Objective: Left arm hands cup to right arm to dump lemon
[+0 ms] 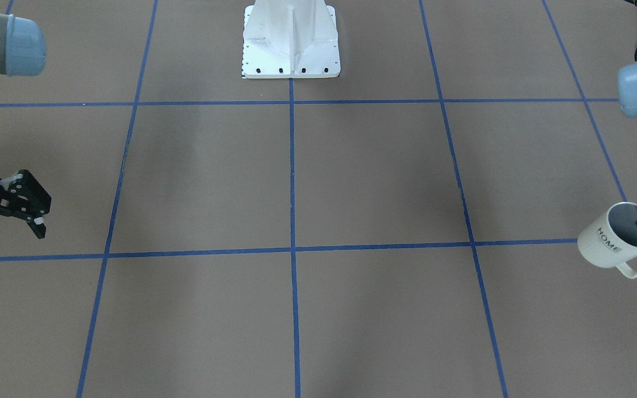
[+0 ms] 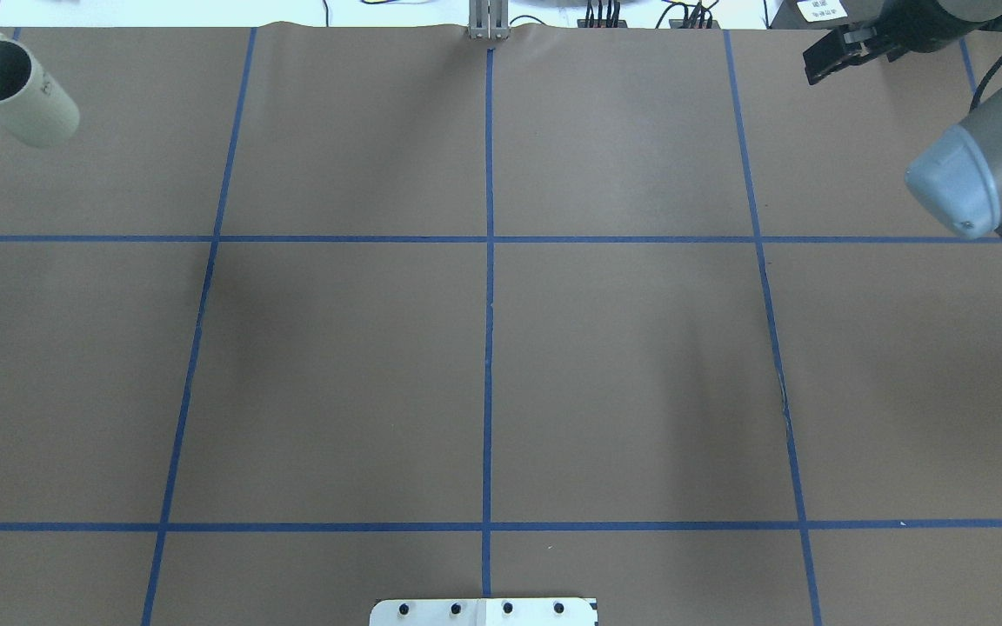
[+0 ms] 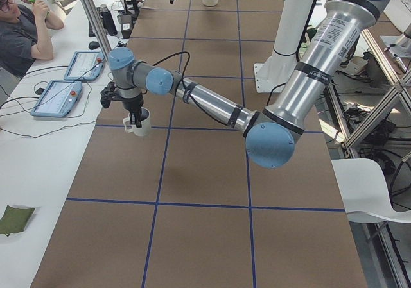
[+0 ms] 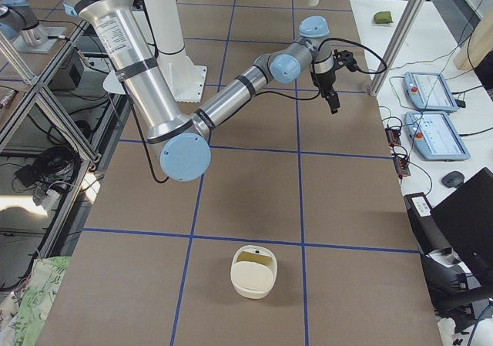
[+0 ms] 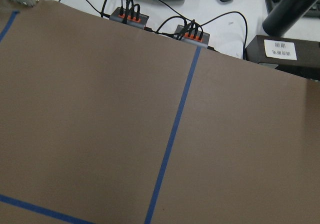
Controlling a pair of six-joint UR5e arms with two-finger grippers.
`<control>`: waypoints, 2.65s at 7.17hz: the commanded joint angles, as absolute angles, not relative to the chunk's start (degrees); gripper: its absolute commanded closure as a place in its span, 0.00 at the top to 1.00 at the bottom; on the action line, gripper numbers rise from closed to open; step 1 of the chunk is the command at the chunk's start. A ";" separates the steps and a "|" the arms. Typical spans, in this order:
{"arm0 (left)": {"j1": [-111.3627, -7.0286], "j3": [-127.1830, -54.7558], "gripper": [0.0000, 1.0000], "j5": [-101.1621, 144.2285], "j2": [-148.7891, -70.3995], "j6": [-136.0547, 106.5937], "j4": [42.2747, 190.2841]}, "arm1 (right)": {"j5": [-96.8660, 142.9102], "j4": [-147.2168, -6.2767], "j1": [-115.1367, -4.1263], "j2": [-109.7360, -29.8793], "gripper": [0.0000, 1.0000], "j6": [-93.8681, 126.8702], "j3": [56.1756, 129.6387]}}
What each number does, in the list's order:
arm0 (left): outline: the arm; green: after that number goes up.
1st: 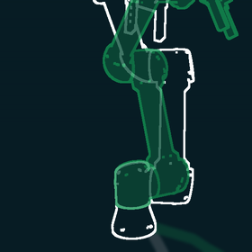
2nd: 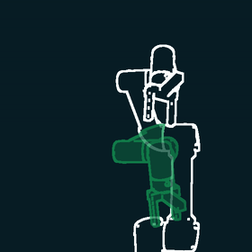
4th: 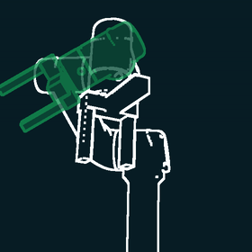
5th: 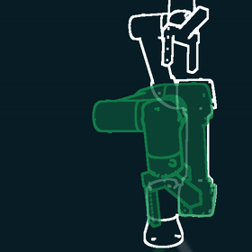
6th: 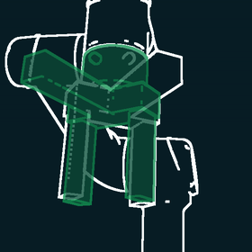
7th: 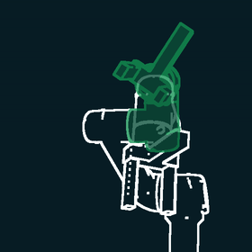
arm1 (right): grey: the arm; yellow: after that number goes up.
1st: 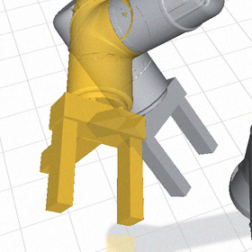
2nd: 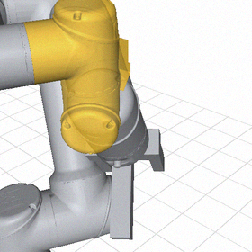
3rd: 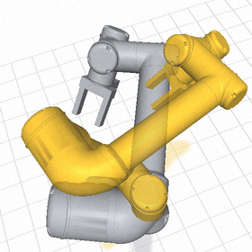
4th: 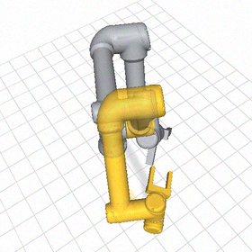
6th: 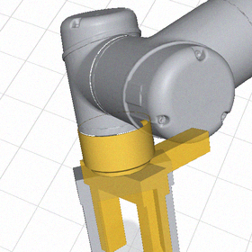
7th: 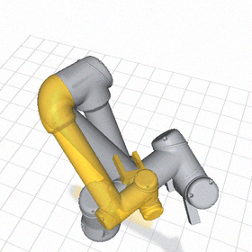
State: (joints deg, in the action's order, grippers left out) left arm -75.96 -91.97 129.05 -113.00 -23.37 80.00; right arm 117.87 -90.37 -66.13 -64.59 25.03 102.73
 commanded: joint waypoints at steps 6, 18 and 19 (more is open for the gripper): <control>-58.72 -107.75 0.00 125.07 -81.58 -45.62 106.08 | 131.12 -112.85 -79.80 -80.64 1.00 -7.74 108.61; -75.00 -106.44 1.00 128.41 -91.45 -4.83 87.08 | 128.94 -112.85 -87.87 -88.76 1.00 -14.30 108.90; -80.37 -104.70 1.00 128.50 -92.97 2.74 84.49 | 129.72 -112.76 -89.89 -91.29 1.00 -16.33 108.98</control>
State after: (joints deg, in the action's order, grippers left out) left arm -73.46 -106.28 128.45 -89.75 -7.59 89.98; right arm 129.02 -112.82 -87.22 -88.63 -13.43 108.93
